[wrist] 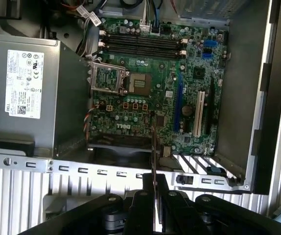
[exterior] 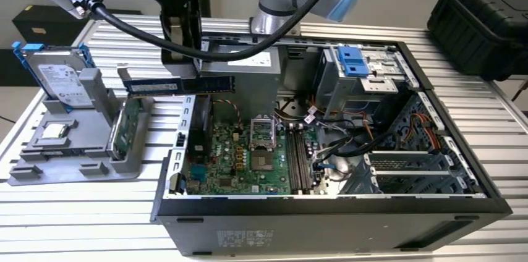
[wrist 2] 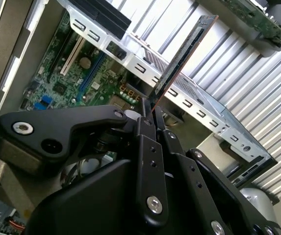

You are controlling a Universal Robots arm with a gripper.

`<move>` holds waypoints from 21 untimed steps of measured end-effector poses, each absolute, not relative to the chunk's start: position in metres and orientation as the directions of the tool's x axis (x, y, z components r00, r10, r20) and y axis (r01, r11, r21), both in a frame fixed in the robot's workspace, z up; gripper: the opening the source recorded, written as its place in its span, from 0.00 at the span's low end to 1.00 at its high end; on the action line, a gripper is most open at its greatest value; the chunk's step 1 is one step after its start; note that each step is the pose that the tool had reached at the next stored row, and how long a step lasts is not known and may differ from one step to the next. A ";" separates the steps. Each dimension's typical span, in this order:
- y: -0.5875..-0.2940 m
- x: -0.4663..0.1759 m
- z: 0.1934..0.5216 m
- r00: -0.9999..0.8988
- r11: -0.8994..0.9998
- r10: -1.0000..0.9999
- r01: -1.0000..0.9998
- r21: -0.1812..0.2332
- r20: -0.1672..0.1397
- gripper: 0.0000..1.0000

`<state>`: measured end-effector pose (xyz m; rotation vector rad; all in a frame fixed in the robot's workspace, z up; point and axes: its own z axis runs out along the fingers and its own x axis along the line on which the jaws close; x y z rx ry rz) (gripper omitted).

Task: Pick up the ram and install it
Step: 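Pick up the ram and move it above insertion slot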

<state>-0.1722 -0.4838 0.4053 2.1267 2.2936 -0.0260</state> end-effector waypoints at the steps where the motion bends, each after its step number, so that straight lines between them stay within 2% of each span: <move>1: -0.484 -0.171 0.405 -0.075 0.075 0.997 0.997 -0.003 -0.021 0.00; 21: -0.484 -0.147 0.405 -0.075 0.075 0.997 0.997 -0.003 -0.021 0.00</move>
